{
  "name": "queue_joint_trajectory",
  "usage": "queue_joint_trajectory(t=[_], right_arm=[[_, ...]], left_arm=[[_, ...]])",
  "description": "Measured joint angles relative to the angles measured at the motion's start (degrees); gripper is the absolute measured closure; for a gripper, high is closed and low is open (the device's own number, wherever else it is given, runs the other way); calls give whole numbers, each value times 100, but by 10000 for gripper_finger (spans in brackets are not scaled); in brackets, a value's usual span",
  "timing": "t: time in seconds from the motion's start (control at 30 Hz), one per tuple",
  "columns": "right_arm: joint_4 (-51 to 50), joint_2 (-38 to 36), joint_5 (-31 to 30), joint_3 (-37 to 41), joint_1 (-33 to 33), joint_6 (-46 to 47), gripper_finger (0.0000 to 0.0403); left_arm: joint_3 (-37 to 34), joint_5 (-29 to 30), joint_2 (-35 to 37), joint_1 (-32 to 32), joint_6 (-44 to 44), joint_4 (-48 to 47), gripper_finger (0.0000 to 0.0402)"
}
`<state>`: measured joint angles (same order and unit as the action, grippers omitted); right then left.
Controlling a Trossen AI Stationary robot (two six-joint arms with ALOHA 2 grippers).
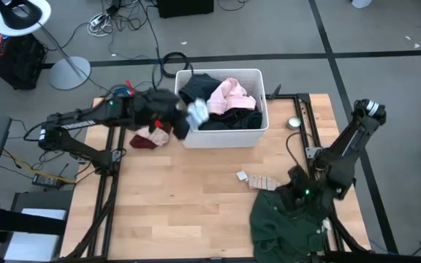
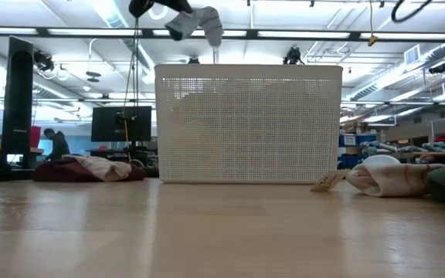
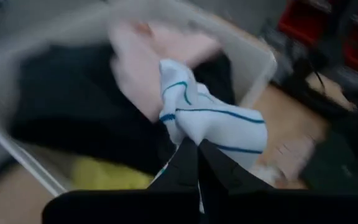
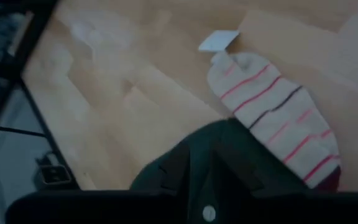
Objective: Sort clothes
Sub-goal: Put the white striped sock into the white bin
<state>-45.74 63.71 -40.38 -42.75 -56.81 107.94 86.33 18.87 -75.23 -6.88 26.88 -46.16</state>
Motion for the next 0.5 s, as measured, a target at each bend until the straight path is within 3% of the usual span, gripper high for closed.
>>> queue_joint_trajectory(t=[0.17,0.3,0.5], right_arm=[[625,-613,-236,421,351,-510,346],[1145,-637,-296,446,668,-1183,346],[1701,-524,-293,446,1021,-1737,347]], left_arm=[[157,-147,-71,-704,-428,6,401],[155,-197,-218,-1028,-790,-39,392],[155,-207,-505,-1209,-1216,-21,339]])
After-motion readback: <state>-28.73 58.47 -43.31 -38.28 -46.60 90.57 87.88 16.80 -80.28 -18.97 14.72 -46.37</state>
